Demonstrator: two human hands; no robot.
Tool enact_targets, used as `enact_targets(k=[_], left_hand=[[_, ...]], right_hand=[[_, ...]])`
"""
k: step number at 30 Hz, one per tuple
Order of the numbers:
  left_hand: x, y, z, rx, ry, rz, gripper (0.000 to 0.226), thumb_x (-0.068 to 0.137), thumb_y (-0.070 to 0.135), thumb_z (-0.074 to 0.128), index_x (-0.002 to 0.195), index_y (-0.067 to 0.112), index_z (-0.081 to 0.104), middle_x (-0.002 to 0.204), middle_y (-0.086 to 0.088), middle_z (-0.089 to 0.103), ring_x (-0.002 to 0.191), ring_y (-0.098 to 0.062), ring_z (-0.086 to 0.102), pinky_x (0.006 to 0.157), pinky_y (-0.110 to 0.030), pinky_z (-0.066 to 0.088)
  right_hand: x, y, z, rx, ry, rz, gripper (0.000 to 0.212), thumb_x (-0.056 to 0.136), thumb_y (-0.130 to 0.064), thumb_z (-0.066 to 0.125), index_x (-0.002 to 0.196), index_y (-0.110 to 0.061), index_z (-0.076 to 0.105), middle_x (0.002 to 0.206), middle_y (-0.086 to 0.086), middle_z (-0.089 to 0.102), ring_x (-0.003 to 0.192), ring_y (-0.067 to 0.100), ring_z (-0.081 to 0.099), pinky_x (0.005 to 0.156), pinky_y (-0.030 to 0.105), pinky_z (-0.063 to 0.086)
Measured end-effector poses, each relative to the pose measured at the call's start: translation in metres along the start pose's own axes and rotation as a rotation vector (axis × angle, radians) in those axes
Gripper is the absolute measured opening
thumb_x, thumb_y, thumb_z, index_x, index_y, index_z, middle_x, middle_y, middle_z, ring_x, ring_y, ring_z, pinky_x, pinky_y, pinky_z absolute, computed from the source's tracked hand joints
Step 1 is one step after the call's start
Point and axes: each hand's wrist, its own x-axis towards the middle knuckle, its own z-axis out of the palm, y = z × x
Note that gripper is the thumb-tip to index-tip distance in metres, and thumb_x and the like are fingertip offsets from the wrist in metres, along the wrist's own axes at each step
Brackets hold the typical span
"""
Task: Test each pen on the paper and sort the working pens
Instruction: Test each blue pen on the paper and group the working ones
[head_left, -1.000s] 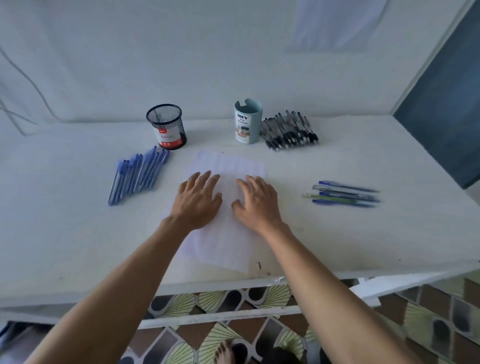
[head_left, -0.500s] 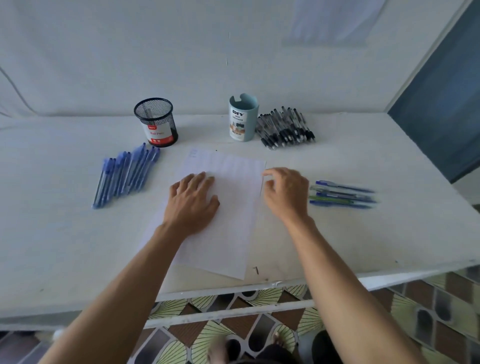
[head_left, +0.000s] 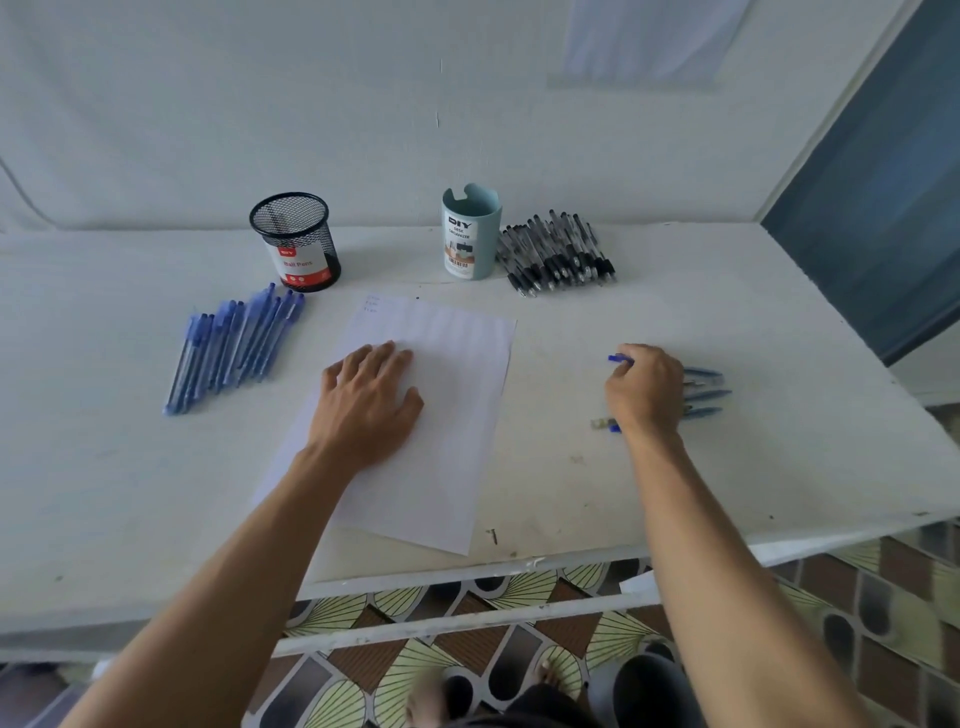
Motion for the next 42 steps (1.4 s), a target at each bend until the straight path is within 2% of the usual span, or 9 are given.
enact_targets(k=[3, 10, 14, 21, 26, 28, 32, 35, 42], left_hand=[[-0.001, 0.001, -0.001, -0.014, -0.005, -0.001, 0.066, 0.094, 0.054, 0.025, 0.153, 0.026, 0.034, 0.163, 0.000, 0.029, 0.150, -0.024, 0.019, 0.120, -0.043, 0.013], [-0.001, -0.001, 0.000, -0.021, -0.004, -0.003, 0.061, 0.098, 0.051, 0.031, 0.154, 0.027, 0.033, 0.163, 0.000, 0.028, 0.151, -0.023, 0.018, 0.121, -0.043, 0.012], [-0.002, 0.000, -0.002, -0.049, -0.003, -0.007, 0.069, 0.091, 0.055, 0.024, 0.153, 0.027, 0.035, 0.163, 0.001, 0.029, 0.151, -0.023, 0.019, 0.120, -0.043, 0.013], [0.002, -0.006, -0.003, -0.200, 0.015, -0.059, 0.059, 0.091, 0.056, 0.045, 0.145, 0.033, 0.049, 0.158, 0.007, 0.038, 0.147, -0.018, 0.025, 0.117, -0.037, 0.014], [0.003, -0.009, -0.005, -0.285, 0.043, -0.066, 0.044, 0.092, 0.045, 0.065, 0.134, 0.035, 0.059, 0.153, 0.009, 0.045, 0.146, -0.017, 0.029, 0.115, -0.036, 0.018], [0.005, -0.009, -0.006, -0.314, 0.042, -0.077, 0.040, 0.090, 0.045, 0.068, 0.129, 0.035, 0.062, 0.151, 0.009, 0.047, 0.144, -0.017, 0.032, 0.114, -0.037, 0.020], [0.009, -0.011, -0.014, -0.386, 0.012, -0.088, 0.033, 0.085, 0.041, 0.076, 0.114, 0.030, 0.068, 0.145, 0.005, 0.052, 0.139, -0.019, 0.039, 0.112, -0.037, 0.027], [0.010, -0.011, -0.020, -0.452, 0.010, -0.115, 0.026, 0.080, 0.040, 0.082, 0.100, 0.029, 0.071, 0.138, 0.005, 0.056, 0.132, -0.018, 0.045, 0.105, -0.034, 0.032], [0.010, 0.010, -0.021, -0.088, 0.008, -0.155, 0.010, 0.088, 0.045, 0.065, 0.093, 0.038, 0.060, 0.138, 0.008, 0.049, 0.139, -0.021, 0.028, 0.107, -0.052, 0.016]], right_hand=[[0.003, 0.001, 0.002, -0.047, 0.019, -0.021, 0.026, 0.092, -0.004, 0.056, 0.109, -0.012, 0.074, 0.109, 0.013, 0.071, 0.107, 0.038, 0.058, 0.093, 0.043, 0.045], [-0.004, -0.038, 0.008, 0.039, 0.179, -0.328, 0.019, 0.084, -0.003, 0.068, 0.095, -0.017, 0.073, 0.090, 0.004, 0.072, 0.083, 0.033, 0.064, 0.086, 0.041, 0.041], [-0.020, -0.091, 0.011, 0.200, 0.048, -0.482, 0.018, 0.089, -0.008, 0.065, 0.104, -0.016, 0.072, 0.099, 0.004, 0.069, 0.088, 0.028, 0.061, 0.078, 0.036, 0.045], [-0.040, -0.127, 0.039, 0.278, -0.511, -0.175, 0.016, 0.080, -0.011, 0.068, 0.093, -0.010, 0.078, 0.091, 0.004, 0.076, 0.094, 0.021, 0.070, 0.082, 0.022, 0.052], [-0.035, -0.125, 0.048, 0.319, -0.576, -0.065, 0.036, 0.078, -0.024, 0.080, 0.106, -0.003, 0.073, 0.100, 0.009, 0.076, 0.097, 0.026, 0.070, 0.089, 0.035, 0.056], [-0.033, -0.121, 0.047, 0.348, -0.562, -0.071, 0.032, 0.085, -0.030, 0.072, 0.109, -0.010, 0.073, 0.103, 0.003, 0.075, 0.098, 0.024, 0.069, 0.088, 0.029, 0.053], [-0.028, -0.097, 0.046, 0.139, -0.342, -0.334, 0.034, 0.095, -0.017, 0.052, 0.126, -0.013, 0.064, 0.129, 0.008, 0.064, 0.121, 0.030, 0.056, 0.096, 0.037, 0.045], [-0.024, -0.080, 0.048, -0.125, -0.439, -0.462, 0.051, 0.100, -0.030, 0.045, 0.151, -0.025, 0.040, 0.160, 0.004, 0.032, 0.148, 0.029, 0.024, 0.116, 0.046, 0.025], [-0.025, -0.072, 0.052, -0.207, -0.472, -0.497, 0.053, 0.102, -0.045, 0.035, 0.153, -0.033, 0.031, 0.165, 0.001, 0.019, 0.152, 0.025, 0.011, 0.118, 0.043, 0.011]])
